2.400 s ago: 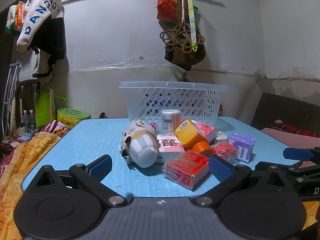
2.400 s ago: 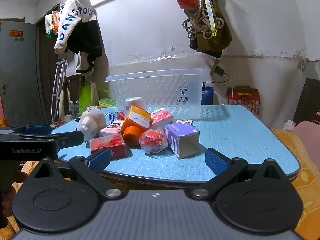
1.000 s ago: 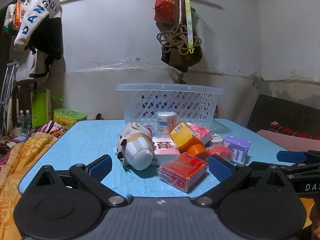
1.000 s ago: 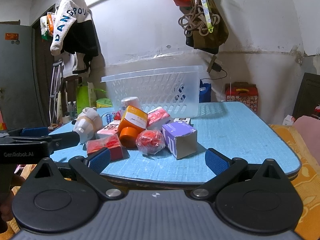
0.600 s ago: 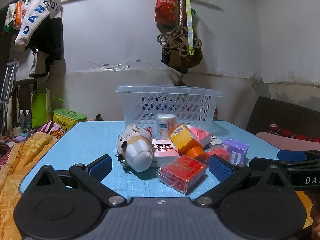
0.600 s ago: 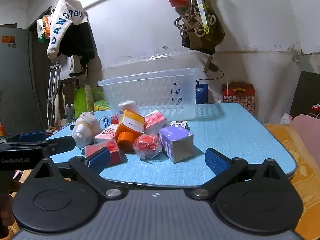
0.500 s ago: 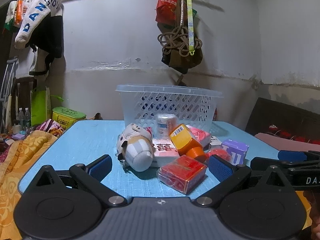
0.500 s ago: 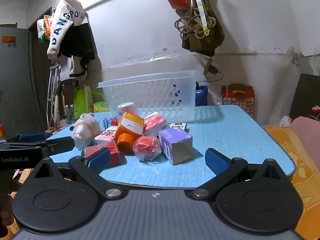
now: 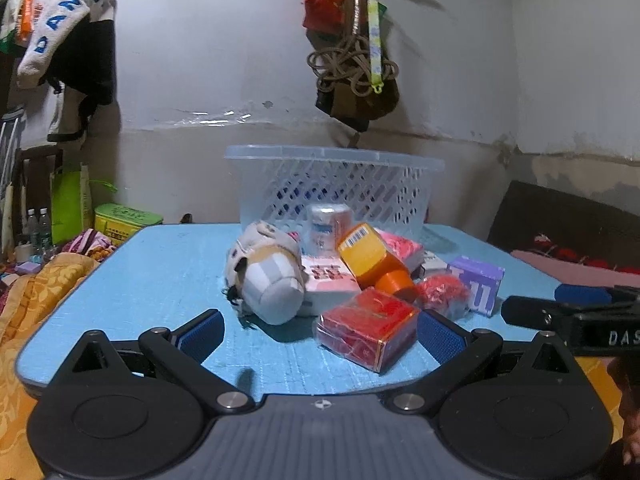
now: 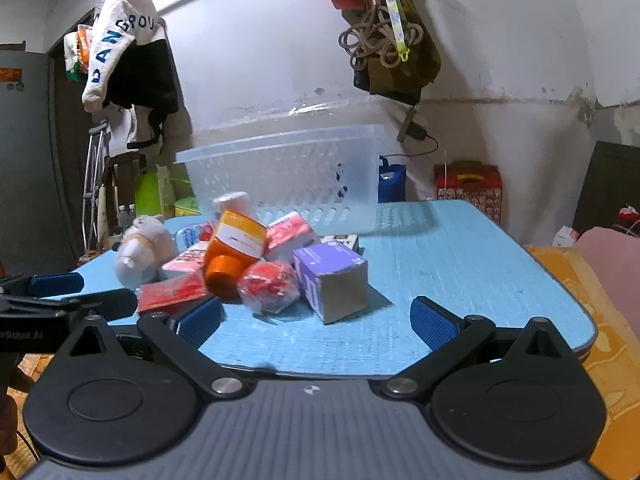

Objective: Organize objects
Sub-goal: 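Grasp the white plush doll with the left tool while the right tool grasps the purple box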

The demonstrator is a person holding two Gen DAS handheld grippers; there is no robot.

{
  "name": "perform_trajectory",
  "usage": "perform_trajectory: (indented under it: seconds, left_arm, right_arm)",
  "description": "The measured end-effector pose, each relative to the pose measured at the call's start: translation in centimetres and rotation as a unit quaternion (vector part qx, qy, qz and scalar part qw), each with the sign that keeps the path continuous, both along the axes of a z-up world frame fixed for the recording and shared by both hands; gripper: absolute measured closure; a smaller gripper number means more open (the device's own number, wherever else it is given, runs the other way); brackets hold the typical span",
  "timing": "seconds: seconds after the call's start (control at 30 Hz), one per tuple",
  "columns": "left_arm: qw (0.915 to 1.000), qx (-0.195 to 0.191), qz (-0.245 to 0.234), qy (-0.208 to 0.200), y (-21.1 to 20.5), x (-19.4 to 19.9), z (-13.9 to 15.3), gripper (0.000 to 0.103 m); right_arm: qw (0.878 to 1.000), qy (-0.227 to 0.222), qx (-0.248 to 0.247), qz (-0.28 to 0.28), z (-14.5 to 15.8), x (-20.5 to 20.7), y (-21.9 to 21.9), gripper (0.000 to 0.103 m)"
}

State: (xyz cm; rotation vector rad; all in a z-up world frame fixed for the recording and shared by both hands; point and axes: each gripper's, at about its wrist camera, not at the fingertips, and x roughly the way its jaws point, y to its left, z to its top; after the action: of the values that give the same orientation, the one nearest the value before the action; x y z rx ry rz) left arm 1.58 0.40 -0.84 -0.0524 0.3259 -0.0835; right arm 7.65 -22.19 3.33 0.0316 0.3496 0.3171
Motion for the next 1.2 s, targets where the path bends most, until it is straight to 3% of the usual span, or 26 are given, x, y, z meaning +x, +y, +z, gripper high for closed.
perform_trajectory:
  seconds: [0.17,0.47,0.57,0.63,0.77,0.83,0.93,1.03,1.2]
  left_arm:
    - [0.9999,-0.004,-0.014,0.003,0.0,0.9,-0.8,0.001]
    - [0.9996,-0.026,-0.013,0.000,2.6,2.4,0.6,0.001]
    - [0.9986,-0.030,-0.024,0.035,3.3,3.2,1.5,0.002]
    - [0.9974,-0.030,-0.036,0.055,3.9,3.7,2.7,0.003]
    - [0.9969,-0.048,-0.022,0.059,4.9,4.2,4.5,0.003]
    - [0.9953,-0.061,-0.019,0.072,5.2,5.3,4.5,0.003]
    - [0.9907,-0.083,-0.015,0.107,5.7,7.2,3.6,0.013]
    - [0.9858,-0.095,-0.018,0.138,6.1,8.9,2.4,0.016]
    - [0.9853,-0.090,-0.020,0.144,5.7,9.9,1.5,0.016]
  right_arm:
    - [1.000,0.002,0.000,0.005,-0.5,0.6,-0.3,0.000]
    - [1.000,0.017,0.009,0.017,1.0,1.6,-1.1,0.001]
    - [0.998,0.059,0.002,0.037,2.3,2.4,-1.2,0.001]
    - [0.997,0.057,-0.005,0.048,3.4,2.5,-1.3,0.001]
    - [0.997,0.056,-0.012,0.052,3.9,3.4,-1.3,0.001]
    - [0.997,0.064,-0.014,0.043,3.4,4.2,-1.5,0.012]
    - [0.994,0.093,-0.002,0.054,2.7,5.2,-1.8,0.032]
    - [0.993,0.102,-0.007,0.057,2.0,5.5,-1.4,0.032]
    - [0.993,0.105,-0.007,0.054,1.7,6.2,-1.2,0.032]
